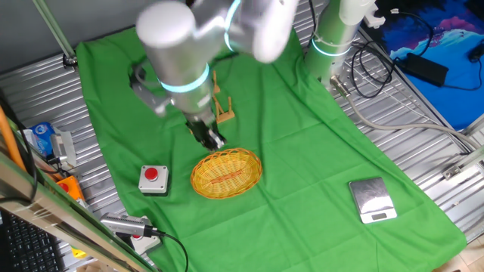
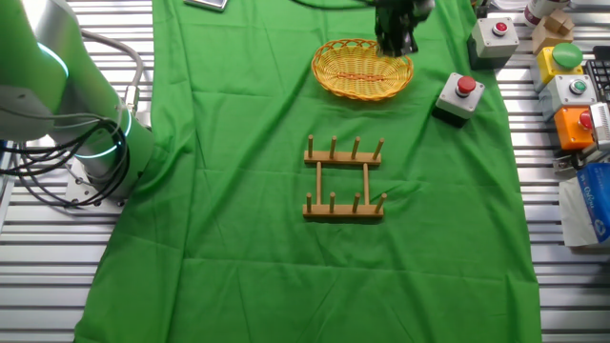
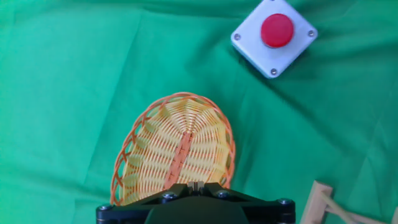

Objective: Put the dish on the dish rack

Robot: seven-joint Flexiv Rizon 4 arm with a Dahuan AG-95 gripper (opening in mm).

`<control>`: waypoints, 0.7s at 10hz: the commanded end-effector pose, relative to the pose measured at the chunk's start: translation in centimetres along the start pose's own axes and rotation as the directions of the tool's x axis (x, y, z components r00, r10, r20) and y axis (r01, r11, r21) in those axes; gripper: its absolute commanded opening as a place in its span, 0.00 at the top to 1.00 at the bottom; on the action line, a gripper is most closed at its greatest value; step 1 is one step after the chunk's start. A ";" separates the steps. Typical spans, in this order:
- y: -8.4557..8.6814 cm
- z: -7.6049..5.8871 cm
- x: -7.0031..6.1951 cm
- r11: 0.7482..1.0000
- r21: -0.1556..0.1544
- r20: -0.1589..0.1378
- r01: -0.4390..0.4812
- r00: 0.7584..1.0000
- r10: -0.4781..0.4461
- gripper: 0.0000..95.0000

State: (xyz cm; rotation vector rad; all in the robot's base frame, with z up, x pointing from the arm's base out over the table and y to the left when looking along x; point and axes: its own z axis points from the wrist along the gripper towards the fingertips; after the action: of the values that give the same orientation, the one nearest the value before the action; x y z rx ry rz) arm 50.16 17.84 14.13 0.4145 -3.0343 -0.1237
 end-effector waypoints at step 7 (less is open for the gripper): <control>0.2 0.0 0.6 0.999 -0.013 -0.003 0.045 0.999 -0.045 1.00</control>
State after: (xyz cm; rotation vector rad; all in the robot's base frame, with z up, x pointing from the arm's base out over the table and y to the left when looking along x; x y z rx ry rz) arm 49.55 17.87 14.13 0.4587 -3.0231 -0.1496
